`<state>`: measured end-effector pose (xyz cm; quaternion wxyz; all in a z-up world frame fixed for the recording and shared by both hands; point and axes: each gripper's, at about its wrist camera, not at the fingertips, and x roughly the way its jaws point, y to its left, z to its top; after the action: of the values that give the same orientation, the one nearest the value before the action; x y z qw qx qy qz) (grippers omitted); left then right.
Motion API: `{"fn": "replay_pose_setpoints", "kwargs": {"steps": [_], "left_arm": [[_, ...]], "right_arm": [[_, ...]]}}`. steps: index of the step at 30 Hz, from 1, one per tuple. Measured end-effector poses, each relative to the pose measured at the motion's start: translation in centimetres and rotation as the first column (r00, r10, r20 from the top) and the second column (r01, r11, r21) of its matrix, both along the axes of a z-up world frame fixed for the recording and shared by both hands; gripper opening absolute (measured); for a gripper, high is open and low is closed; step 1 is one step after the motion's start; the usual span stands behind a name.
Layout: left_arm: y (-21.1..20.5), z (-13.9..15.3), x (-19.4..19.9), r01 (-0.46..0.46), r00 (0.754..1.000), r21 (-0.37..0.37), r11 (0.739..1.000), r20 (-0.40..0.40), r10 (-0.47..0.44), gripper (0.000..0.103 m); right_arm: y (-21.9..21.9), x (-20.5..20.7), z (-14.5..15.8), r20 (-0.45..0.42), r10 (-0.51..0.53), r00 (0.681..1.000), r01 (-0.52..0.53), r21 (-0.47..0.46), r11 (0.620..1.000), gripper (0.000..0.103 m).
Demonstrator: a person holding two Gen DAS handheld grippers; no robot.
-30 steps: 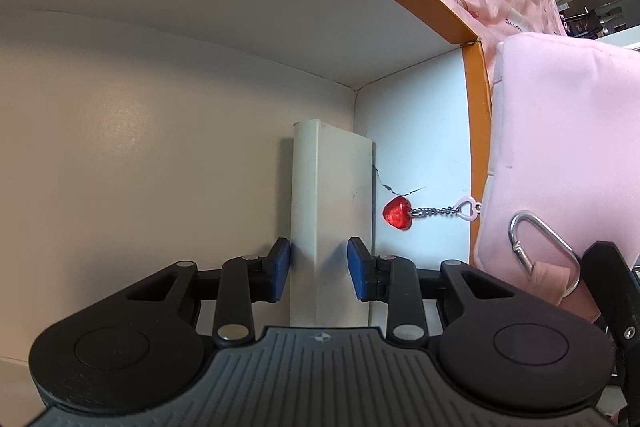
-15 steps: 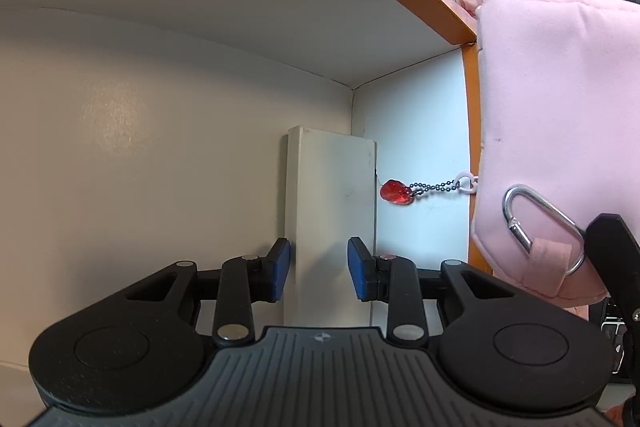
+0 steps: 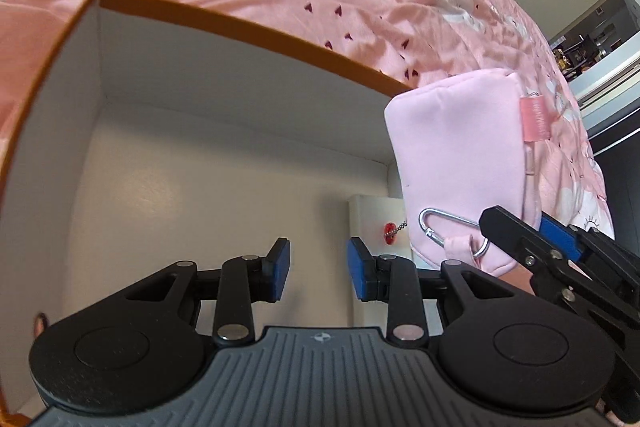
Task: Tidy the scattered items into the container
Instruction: 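Lower the pink pouch into the box and open the right gripper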
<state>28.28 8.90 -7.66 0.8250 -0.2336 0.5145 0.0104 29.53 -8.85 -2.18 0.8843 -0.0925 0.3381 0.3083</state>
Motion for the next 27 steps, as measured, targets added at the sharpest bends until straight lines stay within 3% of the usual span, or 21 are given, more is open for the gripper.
{"fn": "replay_pose_setpoints", "kwargs": {"steps": [4, 9, 12, 17, 23, 27], "left_arm": [[1.5, 1.2, -1.2, -0.027, 0.999, 0.037, 0.999, 0.032, 0.026, 0.035], [2.9, 1.8, -3.7, -0.043, 0.998, 0.051, 0.998, 0.052, 0.041, 0.035], [2.9, 2.0, -4.6, -0.028, 0.998, 0.064, 0.998, 0.061, 0.024, 0.035], [2.9, 1.9, -5.3, -0.022, 0.998, 0.062, 0.998, 0.066, 0.018, 0.035], [2.7, 1.4, -5.7, -0.019, 0.998, 0.045, 0.999, 0.063, 0.016, 0.035], [2.5, 1.2, -5.9, -0.013, 0.998, 0.036, 0.999, 0.063, 0.01, 0.035]], "right_arm": [[2.0, 0.4, -0.4, 0.004, 0.062, 0.998, -0.062, -0.059, 0.996, 0.029], [2.3, 1.3, -0.8, -0.166, 0.047, 0.985, -0.041, 0.037, 0.998, 0.029], [2.5, 1.2, -2.0, -0.299, 0.035, 0.954, -0.007, 0.095, 0.995, 0.029], [2.3, 0.9, -4.7, -0.499, -0.001, 0.866, 0.078, 0.134, 0.988, 0.029], [1.7, 1.0, -6.8, -0.614, -0.036, 0.789, 0.153, 0.139, 0.978, 0.032], [1.6, 0.8, -7.6, -0.623, -0.07, 0.779, 0.16, 0.089, 0.983, 0.038]]}}
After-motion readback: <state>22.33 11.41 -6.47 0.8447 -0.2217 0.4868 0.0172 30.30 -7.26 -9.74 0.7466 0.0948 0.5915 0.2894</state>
